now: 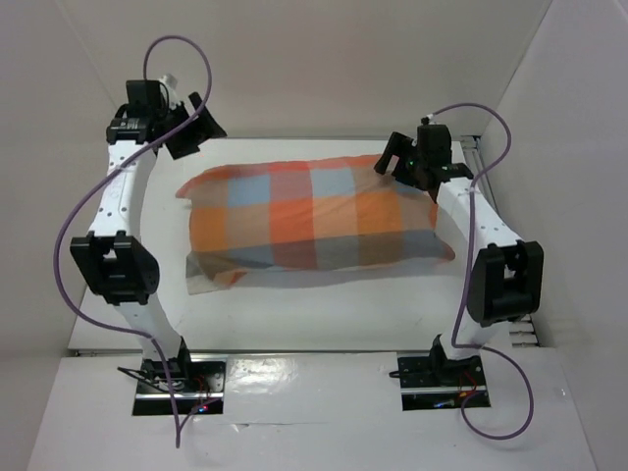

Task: Put the pillow into the pillowcase

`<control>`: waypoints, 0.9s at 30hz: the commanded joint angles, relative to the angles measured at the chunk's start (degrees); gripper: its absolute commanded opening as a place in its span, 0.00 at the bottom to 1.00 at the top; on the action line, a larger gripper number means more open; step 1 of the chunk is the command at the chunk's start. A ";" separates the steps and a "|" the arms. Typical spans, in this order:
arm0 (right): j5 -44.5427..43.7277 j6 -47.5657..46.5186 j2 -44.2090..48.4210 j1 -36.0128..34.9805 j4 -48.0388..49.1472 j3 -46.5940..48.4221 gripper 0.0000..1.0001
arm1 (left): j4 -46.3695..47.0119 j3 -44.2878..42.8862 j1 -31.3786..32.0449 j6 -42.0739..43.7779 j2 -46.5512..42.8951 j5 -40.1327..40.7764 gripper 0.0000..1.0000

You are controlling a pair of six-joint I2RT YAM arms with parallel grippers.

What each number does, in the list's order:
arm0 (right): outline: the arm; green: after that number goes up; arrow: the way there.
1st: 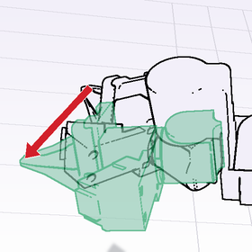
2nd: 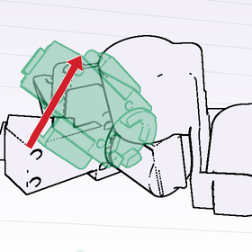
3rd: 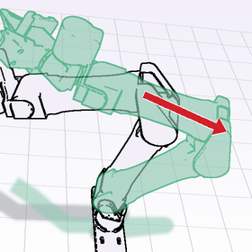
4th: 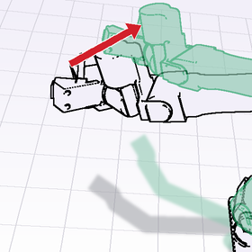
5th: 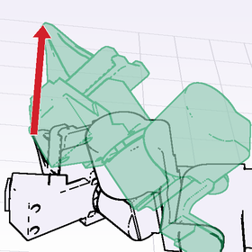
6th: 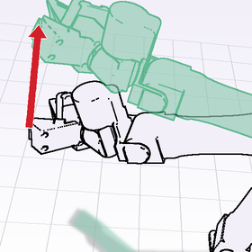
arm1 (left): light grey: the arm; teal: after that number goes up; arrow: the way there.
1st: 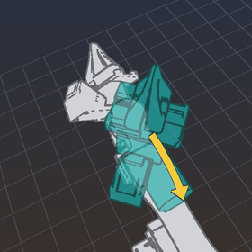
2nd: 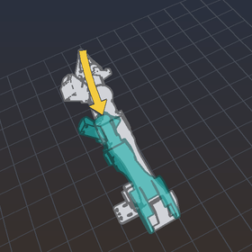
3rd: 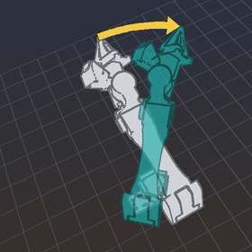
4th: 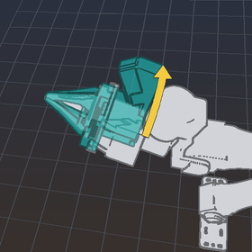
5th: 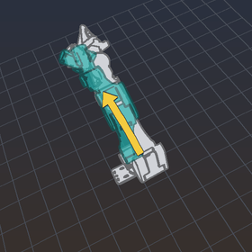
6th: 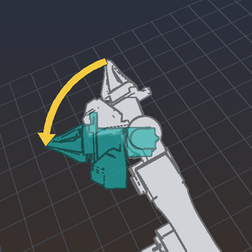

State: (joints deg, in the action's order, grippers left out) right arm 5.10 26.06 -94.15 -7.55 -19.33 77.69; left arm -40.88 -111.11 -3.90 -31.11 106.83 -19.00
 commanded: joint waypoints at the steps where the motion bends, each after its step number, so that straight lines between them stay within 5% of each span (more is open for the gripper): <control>1: -6.93 -1.19 6.59 -0.80 -2.19 4.30 1.00 | -2.10 -4.47 0.56 1.93 -9.51 4.15 1.00; 12: -35.93 -1.90 24.80 0.78 -16.34 3.44 1.00 | 11.18 25.58 0.56 2.55 -37.47 -3.31 0.96; 20: -41.13 6.71 19.46 1.40 -28.90 1.40 1.00 | 9.07 27.96 0.56 3.87 -38.27 -5.00 0.96; 27: -43.42 6.72 20.57 1.40 -30.25 0.28 1.00 | 8.54 29.20 0.56 4.39 -39.68 -4.46 0.96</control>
State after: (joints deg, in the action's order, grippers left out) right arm -34.17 31.27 -77.49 -6.22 -47.59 78.37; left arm -34.09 -81.21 -3.40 -28.42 69.10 -22.68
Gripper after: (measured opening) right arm 0.999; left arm 0.963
